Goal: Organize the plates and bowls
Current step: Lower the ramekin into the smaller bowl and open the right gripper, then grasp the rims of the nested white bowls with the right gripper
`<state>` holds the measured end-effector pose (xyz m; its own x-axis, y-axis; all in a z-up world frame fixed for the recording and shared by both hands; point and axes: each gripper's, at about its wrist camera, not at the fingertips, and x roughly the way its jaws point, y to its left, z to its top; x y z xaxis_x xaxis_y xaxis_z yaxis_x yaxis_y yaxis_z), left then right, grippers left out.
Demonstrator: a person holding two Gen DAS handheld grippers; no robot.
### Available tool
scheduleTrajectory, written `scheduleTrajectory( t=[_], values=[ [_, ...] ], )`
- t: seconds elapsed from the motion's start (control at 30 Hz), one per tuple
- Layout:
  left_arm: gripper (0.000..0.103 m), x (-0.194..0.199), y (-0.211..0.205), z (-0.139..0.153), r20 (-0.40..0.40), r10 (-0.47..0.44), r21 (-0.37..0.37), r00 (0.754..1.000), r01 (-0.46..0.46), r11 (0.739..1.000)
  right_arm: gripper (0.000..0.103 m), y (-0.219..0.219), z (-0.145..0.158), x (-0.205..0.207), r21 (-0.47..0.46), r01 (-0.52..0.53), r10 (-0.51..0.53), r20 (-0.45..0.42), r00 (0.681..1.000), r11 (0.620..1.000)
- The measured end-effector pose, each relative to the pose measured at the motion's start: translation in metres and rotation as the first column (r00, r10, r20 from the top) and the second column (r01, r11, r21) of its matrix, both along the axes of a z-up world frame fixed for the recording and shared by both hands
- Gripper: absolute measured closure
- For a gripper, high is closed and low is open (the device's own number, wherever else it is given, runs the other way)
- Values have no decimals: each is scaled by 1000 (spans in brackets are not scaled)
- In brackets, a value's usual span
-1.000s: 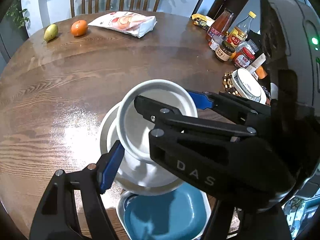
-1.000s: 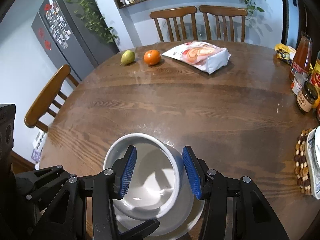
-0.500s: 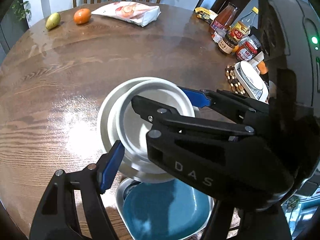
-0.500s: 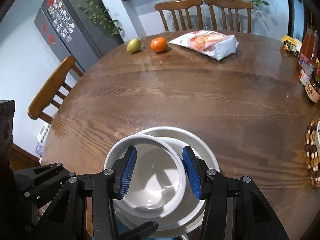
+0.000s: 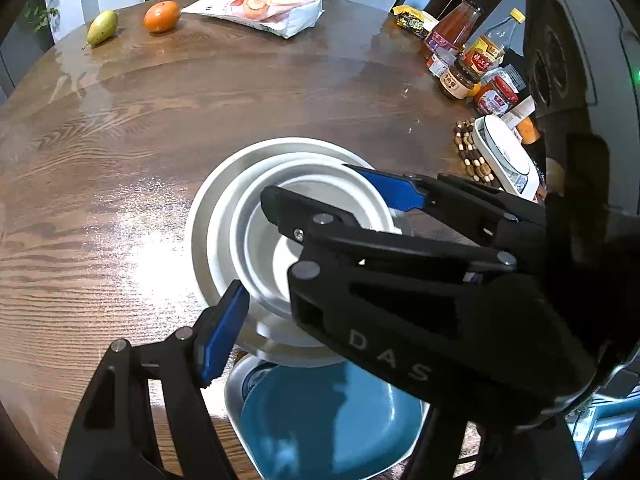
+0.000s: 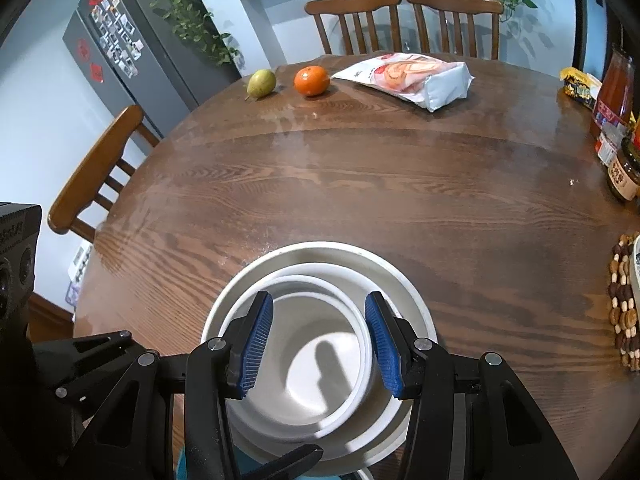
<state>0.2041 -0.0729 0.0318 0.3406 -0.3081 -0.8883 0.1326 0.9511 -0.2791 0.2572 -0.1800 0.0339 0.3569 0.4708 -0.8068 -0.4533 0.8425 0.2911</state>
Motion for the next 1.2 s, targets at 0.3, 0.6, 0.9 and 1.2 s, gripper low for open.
scheduleTrajectory(
  t=[0.3, 0.6, 0.9, 1.2],
  values=[
    [31, -16, 8, 20, 119, -9, 25, 993, 6, 1000, 45, -7, 9, -7, 16, 23, -24, 75, 997, 1000],
    [22, -22, 37, 24, 243, 54, 44, 969, -66, 997, 29, -45, 14, -2, 185, 138, -156, 84, 984, 973],
    [16, 1, 61, 24, 343, 116, 26, 932, -133, 991, 26, -60, 3, 4, 288, 192, -206, 18, 978, 938],
    [15, 17, 71, -14, 273, 141, -50, 952, -132, 990, 26, -50, -14, 14, 254, 213, -208, -48, 977, 943]
  ],
)
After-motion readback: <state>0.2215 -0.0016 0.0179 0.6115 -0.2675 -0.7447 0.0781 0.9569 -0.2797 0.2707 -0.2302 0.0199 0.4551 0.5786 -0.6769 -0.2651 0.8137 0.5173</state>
